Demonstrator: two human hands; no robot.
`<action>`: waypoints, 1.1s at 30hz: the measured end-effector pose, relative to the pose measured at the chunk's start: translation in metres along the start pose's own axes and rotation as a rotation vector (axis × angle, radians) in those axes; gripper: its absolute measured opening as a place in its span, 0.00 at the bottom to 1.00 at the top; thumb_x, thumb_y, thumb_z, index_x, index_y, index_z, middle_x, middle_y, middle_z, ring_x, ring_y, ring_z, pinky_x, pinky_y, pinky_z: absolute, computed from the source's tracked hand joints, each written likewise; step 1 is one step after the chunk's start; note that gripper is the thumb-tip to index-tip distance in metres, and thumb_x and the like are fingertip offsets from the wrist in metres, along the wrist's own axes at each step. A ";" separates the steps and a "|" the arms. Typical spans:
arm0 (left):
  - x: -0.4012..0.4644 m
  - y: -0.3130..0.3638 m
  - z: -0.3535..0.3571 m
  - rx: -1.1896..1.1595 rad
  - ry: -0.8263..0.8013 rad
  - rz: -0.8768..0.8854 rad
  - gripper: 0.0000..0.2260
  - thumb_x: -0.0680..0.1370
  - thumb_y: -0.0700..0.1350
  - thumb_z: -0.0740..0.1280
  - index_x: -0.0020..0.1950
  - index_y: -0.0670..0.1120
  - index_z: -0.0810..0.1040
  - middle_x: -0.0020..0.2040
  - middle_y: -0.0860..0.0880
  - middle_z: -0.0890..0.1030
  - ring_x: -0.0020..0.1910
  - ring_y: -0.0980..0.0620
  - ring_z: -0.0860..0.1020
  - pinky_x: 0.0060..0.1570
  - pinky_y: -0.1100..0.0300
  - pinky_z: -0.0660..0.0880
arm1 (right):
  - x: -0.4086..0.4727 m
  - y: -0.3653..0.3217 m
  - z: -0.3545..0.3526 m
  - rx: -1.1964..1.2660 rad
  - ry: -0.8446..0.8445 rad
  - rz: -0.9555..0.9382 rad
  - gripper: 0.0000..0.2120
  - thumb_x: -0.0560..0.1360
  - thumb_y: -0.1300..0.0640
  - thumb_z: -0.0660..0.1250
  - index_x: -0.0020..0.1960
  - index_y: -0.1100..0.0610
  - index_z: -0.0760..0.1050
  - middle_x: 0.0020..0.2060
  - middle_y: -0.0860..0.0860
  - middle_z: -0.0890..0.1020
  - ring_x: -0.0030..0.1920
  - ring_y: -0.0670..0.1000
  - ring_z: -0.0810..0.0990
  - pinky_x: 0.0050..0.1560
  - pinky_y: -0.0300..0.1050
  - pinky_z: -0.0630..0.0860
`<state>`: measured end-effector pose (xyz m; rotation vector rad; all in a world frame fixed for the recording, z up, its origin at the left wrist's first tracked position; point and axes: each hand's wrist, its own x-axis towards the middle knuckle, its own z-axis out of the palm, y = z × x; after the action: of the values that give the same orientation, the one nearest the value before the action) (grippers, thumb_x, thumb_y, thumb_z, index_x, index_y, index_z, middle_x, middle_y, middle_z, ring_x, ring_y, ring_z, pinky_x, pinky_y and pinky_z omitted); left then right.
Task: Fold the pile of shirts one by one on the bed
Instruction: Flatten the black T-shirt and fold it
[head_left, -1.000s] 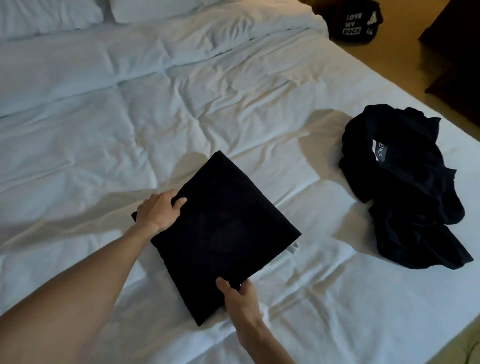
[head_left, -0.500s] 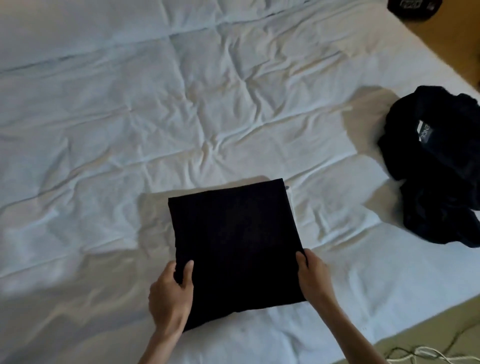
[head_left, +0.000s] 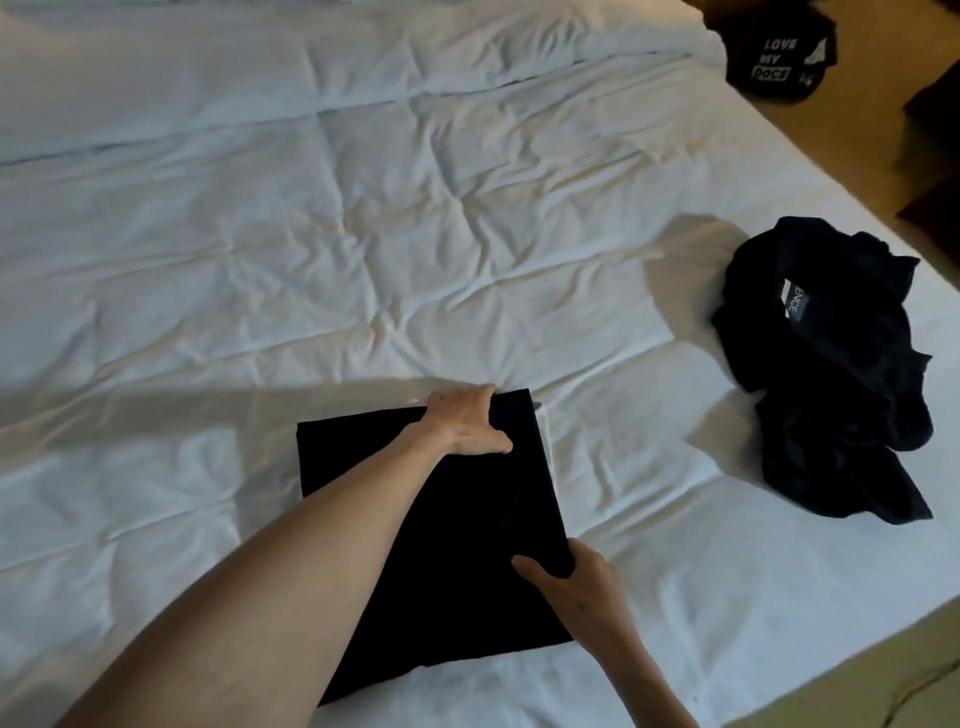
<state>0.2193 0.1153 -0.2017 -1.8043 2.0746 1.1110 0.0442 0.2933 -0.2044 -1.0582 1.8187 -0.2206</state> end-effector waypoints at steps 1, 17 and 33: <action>0.005 0.001 0.000 0.006 -0.035 -0.015 0.33 0.66 0.55 0.72 0.71 0.50 0.69 0.61 0.49 0.79 0.60 0.46 0.77 0.63 0.51 0.72 | 0.001 0.003 -0.001 0.018 -0.025 -0.003 0.14 0.67 0.41 0.75 0.45 0.49 0.80 0.35 0.44 0.84 0.36 0.41 0.82 0.35 0.36 0.75; -0.015 0.067 -0.135 -0.905 0.551 0.272 0.07 0.69 0.41 0.74 0.47 0.46 0.83 0.43 0.47 0.86 0.44 0.49 0.84 0.48 0.54 0.81 | -0.012 -0.112 -0.144 0.505 0.334 -0.389 0.04 0.71 0.61 0.76 0.41 0.53 0.84 0.35 0.54 0.85 0.36 0.51 0.83 0.41 0.47 0.77; -0.103 -0.180 -0.027 -0.792 0.523 0.030 0.23 0.70 0.26 0.72 0.35 0.56 0.86 0.41 0.59 0.86 0.47 0.53 0.83 0.54 0.57 0.77 | -0.069 -0.112 0.090 -0.296 -0.153 -0.368 0.14 0.67 0.56 0.62 0.52 0.52 0.76 0.49 0.49 0.83 0.50 0.52 0.80 0.51 0.43 0.76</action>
<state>0.4176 0.1812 -0.1973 -2.6622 2.0611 1.8085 0.1902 0.3030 -0.1416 -1.5746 1.5387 -0.0858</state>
